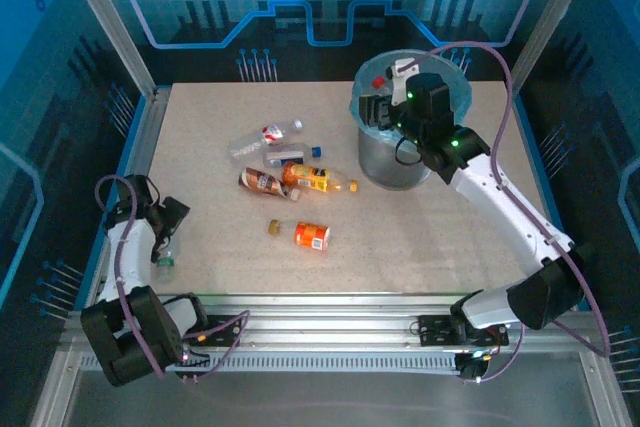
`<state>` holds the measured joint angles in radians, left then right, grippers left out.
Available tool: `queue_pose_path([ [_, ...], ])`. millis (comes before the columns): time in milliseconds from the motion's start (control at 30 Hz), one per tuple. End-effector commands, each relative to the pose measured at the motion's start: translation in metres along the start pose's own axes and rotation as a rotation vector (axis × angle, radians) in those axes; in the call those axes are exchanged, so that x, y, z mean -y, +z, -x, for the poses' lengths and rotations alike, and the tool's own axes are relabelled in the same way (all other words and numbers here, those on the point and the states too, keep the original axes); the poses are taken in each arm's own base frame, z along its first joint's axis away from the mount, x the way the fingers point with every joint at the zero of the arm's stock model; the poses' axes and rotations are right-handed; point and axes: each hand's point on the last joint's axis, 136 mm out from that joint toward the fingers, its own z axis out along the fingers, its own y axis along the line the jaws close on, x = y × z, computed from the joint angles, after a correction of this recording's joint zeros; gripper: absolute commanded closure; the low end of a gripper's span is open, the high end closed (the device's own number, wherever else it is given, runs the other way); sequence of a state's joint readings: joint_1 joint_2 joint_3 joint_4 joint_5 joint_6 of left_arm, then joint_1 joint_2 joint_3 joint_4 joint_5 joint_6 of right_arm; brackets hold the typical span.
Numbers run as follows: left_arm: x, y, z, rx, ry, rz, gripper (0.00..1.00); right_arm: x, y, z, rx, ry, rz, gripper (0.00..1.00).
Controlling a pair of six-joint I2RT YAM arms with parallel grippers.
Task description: Put the plastic bottles in the bin
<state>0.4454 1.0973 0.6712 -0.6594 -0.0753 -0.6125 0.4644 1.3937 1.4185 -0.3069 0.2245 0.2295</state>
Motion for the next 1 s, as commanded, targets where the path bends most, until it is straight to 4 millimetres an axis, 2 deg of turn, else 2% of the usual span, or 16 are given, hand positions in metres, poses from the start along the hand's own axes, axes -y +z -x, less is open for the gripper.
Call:
queue_pose_path([
  [0,0.001,0.018,-0.033,-0.097,0.029,0.02,0.01,0.005,-0.014,0.019,0.079,0.042,0.017,0.24],
  [233,0.031,0.012,-0.051,-0.106,0.127,-0.01,0.01,0.011,-0.013,0.014,0.074,0.055,0.011,0.24],
  [333,0.042,0.003,-0.051,-0.103,0.144,-0.039,0.01,0.01,-0.008,0.008,0.057,0.059,0.021,0.24],
  [433,0.043,-0.01,-0.038,-0.046,0.188,-0.034,0.01,0.009,-0.005,0.003,0.039,0.061,0.031,0.24],
  [567,0.03,-0.023,-0.013,0.062,0.303,0.081,0.01,0.007,-0.004,0.0,0.033,0.066,0.045,0.23],
  [667,0.025,-0.016,-0.009,0.066,0.353,0.13,0.01,0.006,-0.003,-0.002,0.031,0.06,0.049,0.23],
  [967,0.032,0.023,-0.029,-0.08,0.355,0.143,0.01,0.008,-0.002,-0.005,0.018,0.043,0.04,0.23],
])
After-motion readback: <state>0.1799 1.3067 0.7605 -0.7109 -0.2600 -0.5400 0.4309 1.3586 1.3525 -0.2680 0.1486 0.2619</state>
